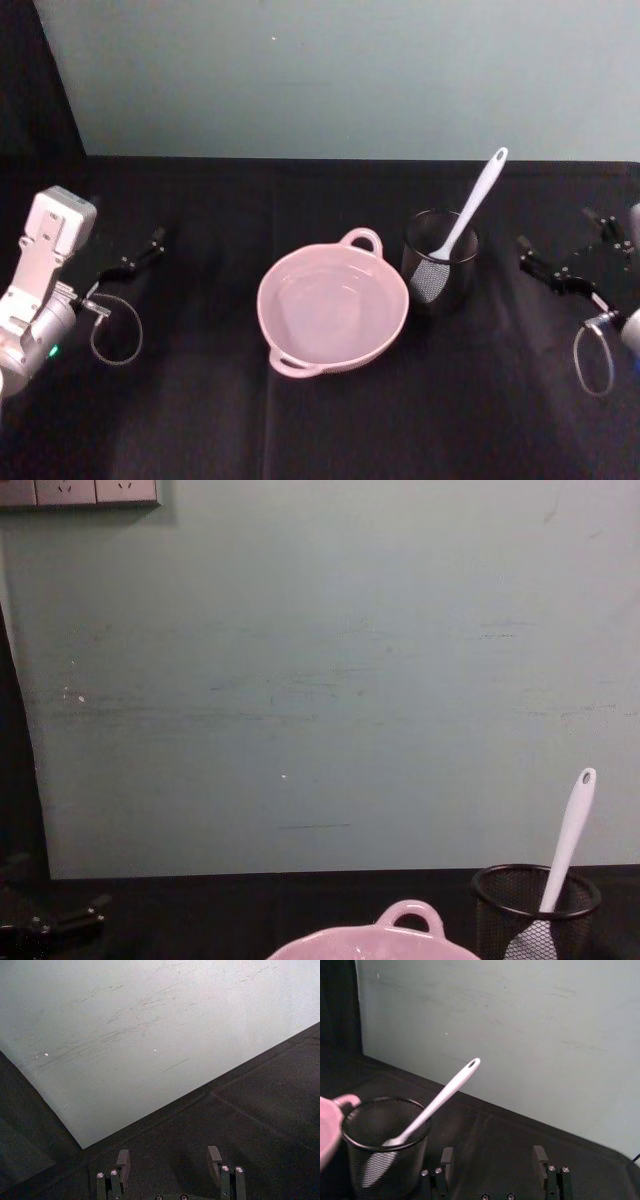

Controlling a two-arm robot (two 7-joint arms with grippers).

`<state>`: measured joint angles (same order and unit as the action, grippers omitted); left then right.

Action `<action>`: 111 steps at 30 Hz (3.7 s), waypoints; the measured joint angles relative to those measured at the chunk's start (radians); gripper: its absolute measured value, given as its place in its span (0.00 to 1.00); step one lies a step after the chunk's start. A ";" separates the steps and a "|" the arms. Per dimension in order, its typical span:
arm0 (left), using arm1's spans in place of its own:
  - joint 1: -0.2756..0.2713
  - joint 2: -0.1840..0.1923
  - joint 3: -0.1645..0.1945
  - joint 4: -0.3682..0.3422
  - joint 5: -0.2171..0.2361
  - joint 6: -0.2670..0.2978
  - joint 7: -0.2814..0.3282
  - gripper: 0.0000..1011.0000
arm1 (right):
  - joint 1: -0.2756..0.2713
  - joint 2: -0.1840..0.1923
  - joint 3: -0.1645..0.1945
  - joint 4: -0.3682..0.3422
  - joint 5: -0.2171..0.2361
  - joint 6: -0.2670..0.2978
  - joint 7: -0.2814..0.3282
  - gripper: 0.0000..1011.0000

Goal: Use the one hand to pick up the spoon and stir the clear water in the bowl.

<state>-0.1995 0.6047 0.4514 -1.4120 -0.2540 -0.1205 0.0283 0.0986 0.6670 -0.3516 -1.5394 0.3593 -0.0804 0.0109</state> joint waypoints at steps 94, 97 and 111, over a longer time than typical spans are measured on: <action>0.000 0.000 0.000 0.000 0.000 0.000 0.000 1.00 | 0.232 -0.152 0.040 0.160 0.507 0.232 0.328 0.12; 0.000 0.000 0.000 0.000 0.000 0.000 0.000 1.00 | 0.220 -0.131 0.042 0.119 0.483 0.217 0.328 0.12; 0.000 0.000 0.000 0.000 0.000 0.000 0.000 1.00 | 0.175 -0.020 0.098 -0.146 0.332 0.141 0.343 0.12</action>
<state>-0.1995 0.6047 0.4514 -1.4120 -0.2539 -0.1205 0.0283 0.2735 0.6473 -0.2541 -1.6854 0.6913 0.0602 0.3539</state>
